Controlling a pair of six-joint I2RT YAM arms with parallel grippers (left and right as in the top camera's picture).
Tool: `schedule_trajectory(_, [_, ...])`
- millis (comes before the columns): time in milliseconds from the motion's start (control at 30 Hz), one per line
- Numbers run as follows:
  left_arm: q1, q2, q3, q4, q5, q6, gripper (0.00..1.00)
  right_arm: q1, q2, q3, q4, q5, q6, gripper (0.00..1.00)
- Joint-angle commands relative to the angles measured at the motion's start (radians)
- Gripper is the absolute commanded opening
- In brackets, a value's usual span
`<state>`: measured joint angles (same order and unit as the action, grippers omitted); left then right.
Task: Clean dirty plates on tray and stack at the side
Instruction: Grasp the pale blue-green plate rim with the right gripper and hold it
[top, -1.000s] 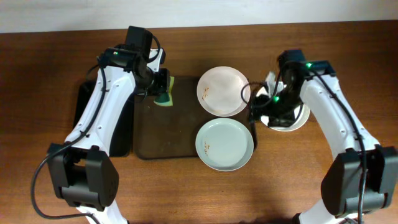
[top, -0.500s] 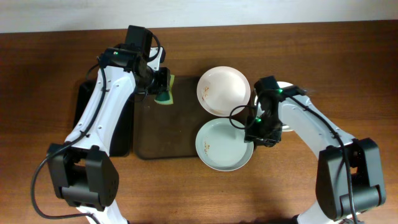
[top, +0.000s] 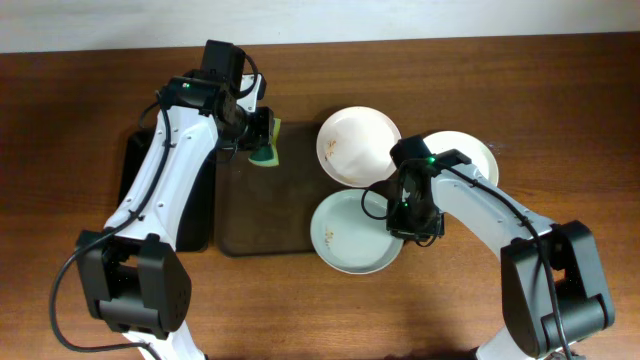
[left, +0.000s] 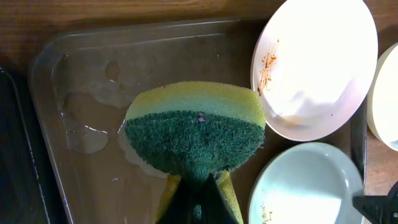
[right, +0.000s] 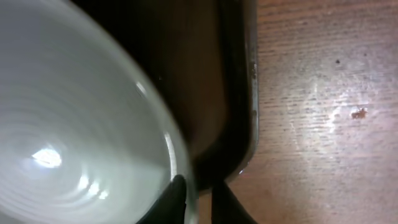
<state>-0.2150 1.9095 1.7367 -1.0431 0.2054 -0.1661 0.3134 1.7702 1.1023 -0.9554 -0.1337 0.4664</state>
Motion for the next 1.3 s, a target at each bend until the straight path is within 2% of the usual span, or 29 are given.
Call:
schedule_trajectory(0, [0.0,-0.008,0.018,0.011,0.011,-0.01,0.01,0.007,-0.006,-0.008,0.002,0.015,-0.002,0.04])
schedule_trajectory(100, [0.0,-0.008,0.018,0.018,0.011,-0.01,0.01,0.007,-0.006,-0.008,-0.014,0.012,-0.003,0.04])
schedule_trajectory(200, [0.0,-0.008,0.018,0.033,0.011,-0.009,0.01,0.007,-0.006,0.002,-0.029,-0.069,-0.076,0.04])
schedule_trajectory(367, [0.004,-0.008,0.019,0.039,0.011,-0.009,0.01,0.024,-0.006,0.076,-0.066,-0.125,-0.077,0.04])
schedule_trajectory(533, [0.029,-0.008,0.019,0.039,0.024,-0.009,0.01,0.104,-0.006,0.178,-0.034,-0.118,-0.056,0.04])
schedule_trajectory(600, [0.054,-0.008,0.019,0.036,0.062,-0.009,0.01,0.161,-0.006,0.198,0.035,-0.053,0.049,0.04])
schedule_trajectory(800, [0.085,-0.008,0.019,0.008,0.069,-0.009,0.01,0.257,0.005,0.198,0.222,0.06,0.2,0.04])
schedule_trajectory(967, [0.085,-0.008,0.019,-0.021,0.068,-0.009,0.01,0.304,0.065,0.198,0.326,0.089,0.24,0.04])
schedule_trajectory(1100, [0.085,-0.008,0.018,-0.038,0.064,-0.008,0.01,0.318,0.122,0.198,0.347,0.037,0.257,0.04])
schedule_trajectory(1167, [0.085,-0.008,0.018,-0.04,0.063,-0.008,0.01,0.318,0.147,0.198,0.347,0.024,0.28,0.08])
schedule_trajectory(1267, [0.085,-0.008,0.018,-0.047,0.06,-0.008,0.01,0.314,0.151,0.198,0.357,0.013,0.28,0.26])
